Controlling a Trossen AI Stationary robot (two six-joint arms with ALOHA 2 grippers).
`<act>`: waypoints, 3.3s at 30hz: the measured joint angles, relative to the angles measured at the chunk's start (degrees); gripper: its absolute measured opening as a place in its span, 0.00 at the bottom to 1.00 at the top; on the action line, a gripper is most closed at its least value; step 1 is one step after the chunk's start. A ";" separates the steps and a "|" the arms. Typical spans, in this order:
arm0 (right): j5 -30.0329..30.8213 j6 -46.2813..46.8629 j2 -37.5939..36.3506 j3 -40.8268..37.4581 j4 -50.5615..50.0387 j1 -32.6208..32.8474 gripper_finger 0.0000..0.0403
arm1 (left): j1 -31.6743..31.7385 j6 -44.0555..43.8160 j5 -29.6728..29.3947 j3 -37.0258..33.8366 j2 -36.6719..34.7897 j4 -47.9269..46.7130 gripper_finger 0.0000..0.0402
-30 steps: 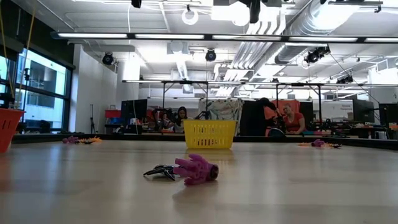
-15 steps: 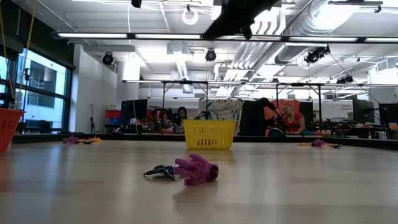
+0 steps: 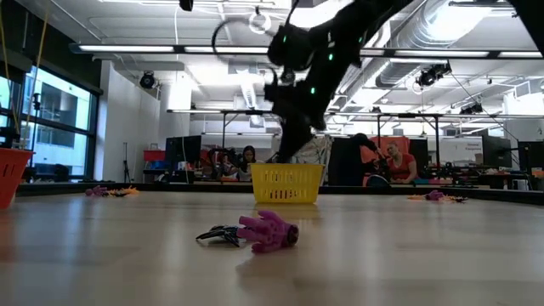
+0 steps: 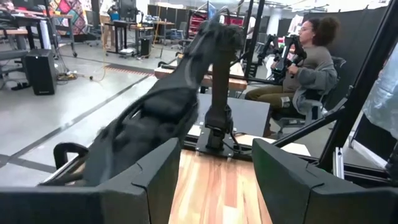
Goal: Sort Halloween decoration
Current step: Put the skeleton toy into the yellow bin, then put the top left skeleton toy into the yellow bin
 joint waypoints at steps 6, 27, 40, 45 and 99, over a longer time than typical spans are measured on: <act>-0.03 3.92 3.28 0.00 0.74 -0.64 0.01 | 0.00 0.00 0.03 0.00 0.00 -0.03 0.47; -0.89 14.79 4.60 0.04 1.89 -0.62 0.30 | 0.00 -0.01 0.01 0.00 0.00 -1.08 0.47; -1.97 7.01 -3.07 -0.02 -1.53 -1.29 0.50 | 0.00 -0.01 0.03 0.00 0.00 -2.34 0.47; -1.51 5.61 -10.78 -0.42 -7.93 -0.78 0.50 | 0.01 -0.01 0.00 0.02 0.00 -3.00 0.47; 1.11 2.39 -48.54 -35.71 50.63 19.34 0.50 | 0.04 -3.51 1.94 0.02 0.00 -4.09 0.47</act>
